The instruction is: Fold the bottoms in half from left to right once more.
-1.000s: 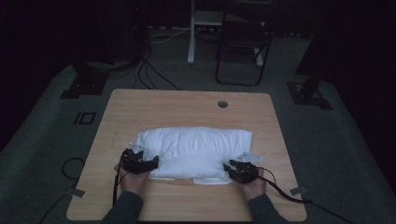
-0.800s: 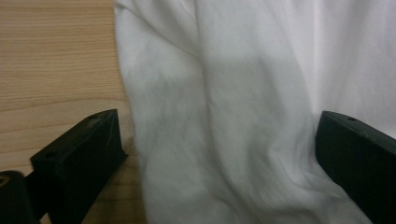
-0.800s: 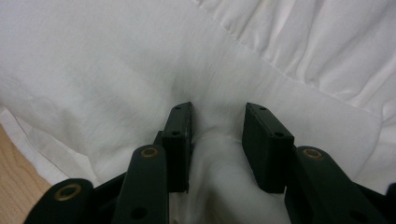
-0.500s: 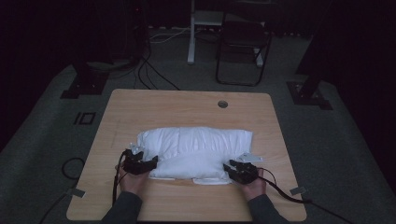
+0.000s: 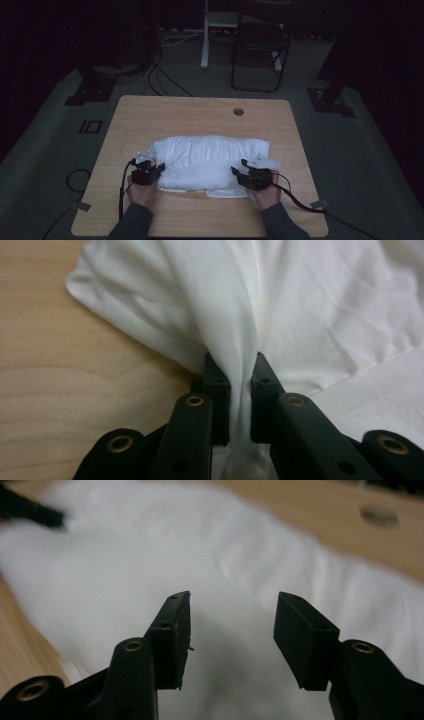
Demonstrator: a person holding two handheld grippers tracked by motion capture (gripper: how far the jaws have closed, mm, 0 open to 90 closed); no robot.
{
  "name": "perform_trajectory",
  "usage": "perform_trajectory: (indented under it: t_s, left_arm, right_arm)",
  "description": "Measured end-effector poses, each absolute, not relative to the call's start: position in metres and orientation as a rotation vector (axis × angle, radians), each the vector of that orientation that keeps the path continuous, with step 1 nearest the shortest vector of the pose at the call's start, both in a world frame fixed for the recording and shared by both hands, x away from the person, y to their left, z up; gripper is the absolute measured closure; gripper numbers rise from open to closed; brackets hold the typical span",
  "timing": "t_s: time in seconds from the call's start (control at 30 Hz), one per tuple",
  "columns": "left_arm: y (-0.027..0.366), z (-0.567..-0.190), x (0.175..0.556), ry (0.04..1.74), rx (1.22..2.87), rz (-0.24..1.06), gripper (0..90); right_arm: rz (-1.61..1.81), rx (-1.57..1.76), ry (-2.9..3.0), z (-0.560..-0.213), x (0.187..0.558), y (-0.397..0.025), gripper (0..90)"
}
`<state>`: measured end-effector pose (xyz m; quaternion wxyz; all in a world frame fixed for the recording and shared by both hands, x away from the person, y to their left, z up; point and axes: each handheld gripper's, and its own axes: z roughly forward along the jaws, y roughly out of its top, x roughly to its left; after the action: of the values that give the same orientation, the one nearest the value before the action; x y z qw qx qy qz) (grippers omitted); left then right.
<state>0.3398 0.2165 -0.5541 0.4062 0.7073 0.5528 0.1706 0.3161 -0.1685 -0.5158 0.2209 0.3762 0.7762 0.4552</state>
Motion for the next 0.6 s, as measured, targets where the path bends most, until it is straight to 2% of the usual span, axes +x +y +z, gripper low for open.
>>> perform_trajectory:
  t_s: [0.1, 0.23, 0.33, 0.6]
  left_arm:
    - [0.218, -0.549, 0.338, 1.378, 1.767, 0.439, 83.3]
    - [0.224, -0.531, 0.335, 1.34, 1.705, 0.445, 83.9]
    - [0.226, -0.509, 0.332, 1.275, 1.642, 0.455, 84.0]
    - [0.206, -0.471, 0.328, 1.123, 1.622, 0.493, 84.1]
  right_arm:
    - [1.27, 0.98, 2.165, -0.506, 0.323, -0.146, 47.9]
    - [1.206, 0.958, 2.235, -0.515, 0.337, -0.121, 50.7]
    - [1.078, 1.0, 2.347, -0.543, 0.353, -0.101, 53.3]
    - [1.129, 1.091, 2.356, -0.551, 0.36, -0.095, 55.1]
